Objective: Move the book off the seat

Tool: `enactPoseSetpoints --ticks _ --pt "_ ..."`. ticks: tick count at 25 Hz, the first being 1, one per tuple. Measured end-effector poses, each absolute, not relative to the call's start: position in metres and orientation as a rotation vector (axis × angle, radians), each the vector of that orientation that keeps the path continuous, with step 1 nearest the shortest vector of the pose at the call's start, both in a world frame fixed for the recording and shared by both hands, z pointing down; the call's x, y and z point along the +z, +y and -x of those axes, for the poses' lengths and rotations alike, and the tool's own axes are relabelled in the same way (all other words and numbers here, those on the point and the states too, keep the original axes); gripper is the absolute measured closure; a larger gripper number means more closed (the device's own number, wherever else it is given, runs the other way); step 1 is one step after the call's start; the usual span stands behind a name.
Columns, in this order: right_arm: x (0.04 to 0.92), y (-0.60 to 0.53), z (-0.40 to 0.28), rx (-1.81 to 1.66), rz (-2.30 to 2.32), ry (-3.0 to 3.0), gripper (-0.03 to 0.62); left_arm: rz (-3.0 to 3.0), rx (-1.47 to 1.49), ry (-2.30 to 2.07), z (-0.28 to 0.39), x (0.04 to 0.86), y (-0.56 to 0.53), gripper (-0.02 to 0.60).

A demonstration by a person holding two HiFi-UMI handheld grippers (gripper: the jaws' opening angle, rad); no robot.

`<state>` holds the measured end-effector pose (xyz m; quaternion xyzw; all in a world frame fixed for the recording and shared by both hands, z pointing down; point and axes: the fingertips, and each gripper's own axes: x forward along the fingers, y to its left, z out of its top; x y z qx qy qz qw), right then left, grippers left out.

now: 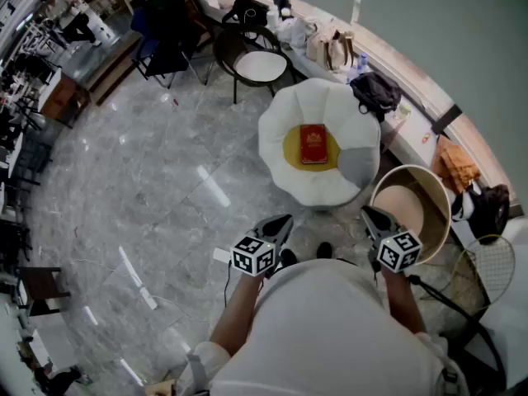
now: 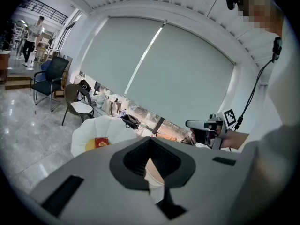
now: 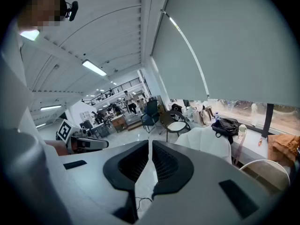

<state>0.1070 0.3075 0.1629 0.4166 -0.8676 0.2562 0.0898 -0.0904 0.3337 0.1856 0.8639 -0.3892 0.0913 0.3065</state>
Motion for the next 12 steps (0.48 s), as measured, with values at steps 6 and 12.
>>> enactPoseSetpoints --ticks 6,12 --pt "0.1632 0.3054 -0.1046 0.764 -1.241 -2.581 0.543 -2.286 0.236 -1.035 0.0950 0.1856 0.3292 0.580" --pt "0.1600 0.3013 -0.1078 0.762 -1.229 -2.588 0.543 -2.286 0.238 -1.036 0.0888 0.1845 0.3247 0.580"
